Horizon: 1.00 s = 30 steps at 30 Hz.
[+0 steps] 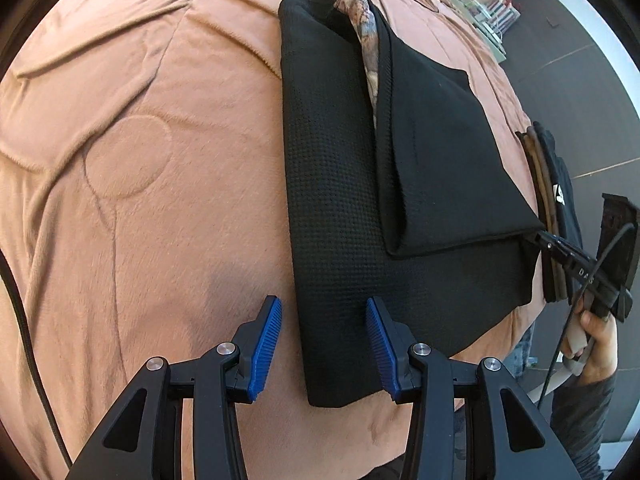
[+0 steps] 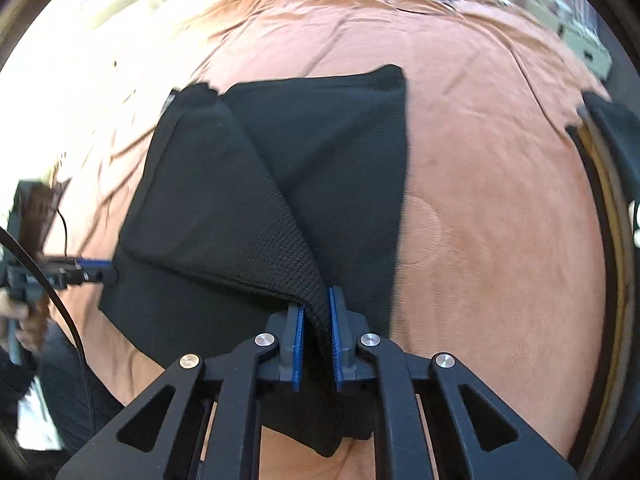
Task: Fold small clothes
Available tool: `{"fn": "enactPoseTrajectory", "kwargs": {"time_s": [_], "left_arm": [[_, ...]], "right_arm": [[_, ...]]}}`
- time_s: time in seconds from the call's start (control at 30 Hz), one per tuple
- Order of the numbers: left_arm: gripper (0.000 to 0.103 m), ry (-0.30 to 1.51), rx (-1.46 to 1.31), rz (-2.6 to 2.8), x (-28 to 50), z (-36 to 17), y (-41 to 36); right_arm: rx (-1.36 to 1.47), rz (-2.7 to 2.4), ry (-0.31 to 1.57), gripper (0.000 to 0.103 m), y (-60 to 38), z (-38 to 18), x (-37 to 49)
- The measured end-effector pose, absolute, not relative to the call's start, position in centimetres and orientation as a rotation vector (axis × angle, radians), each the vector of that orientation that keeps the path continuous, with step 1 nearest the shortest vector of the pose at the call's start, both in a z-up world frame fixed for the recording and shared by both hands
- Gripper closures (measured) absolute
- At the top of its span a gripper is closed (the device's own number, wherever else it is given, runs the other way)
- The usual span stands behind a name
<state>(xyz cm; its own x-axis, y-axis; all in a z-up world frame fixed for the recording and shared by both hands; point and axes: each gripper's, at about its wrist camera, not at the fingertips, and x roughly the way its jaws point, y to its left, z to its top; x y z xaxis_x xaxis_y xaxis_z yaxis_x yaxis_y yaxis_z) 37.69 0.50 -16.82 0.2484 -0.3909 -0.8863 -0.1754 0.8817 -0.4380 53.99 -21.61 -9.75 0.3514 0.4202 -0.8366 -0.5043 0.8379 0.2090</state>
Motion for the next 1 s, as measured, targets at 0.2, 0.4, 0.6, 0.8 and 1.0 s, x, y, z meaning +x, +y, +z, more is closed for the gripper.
{"fn": "enactPoseTrajectory", "kwargs": {"time_s": [0.2,0.4,0.6,0.8,1.0], "left_arm": [[0.057,1.336,-0.475,-0.150,38.2,-17.6,0.3],[0.057,1.337,-0.486,-0.135,38.4,-17.5,0.7],[0.057,1.305,-0.472,-0.137,39.2,-16.7,1.0],[0.057,1.304,-0.472,-0.138,40.5,-17.5,0.4],[0.057,1.282,-0.459,-0.157,41.8,-17.7,0.1]], "right_arm": [[0.003,0.603,1.073,0.095,-23.0,-10.7,55.2],[-0.018,0.532,1.065,0.089,-22.3,-10.7,56.2],[-0.224,0.500,0.977,0.023,-19.9,-8.5,53.8],[-0.409,0.587,0.955,0.023,-15.5,-8.1,51.1],[-0.560,0.620,0.960,0.023,-11.0,-9.6,50.0]]}}
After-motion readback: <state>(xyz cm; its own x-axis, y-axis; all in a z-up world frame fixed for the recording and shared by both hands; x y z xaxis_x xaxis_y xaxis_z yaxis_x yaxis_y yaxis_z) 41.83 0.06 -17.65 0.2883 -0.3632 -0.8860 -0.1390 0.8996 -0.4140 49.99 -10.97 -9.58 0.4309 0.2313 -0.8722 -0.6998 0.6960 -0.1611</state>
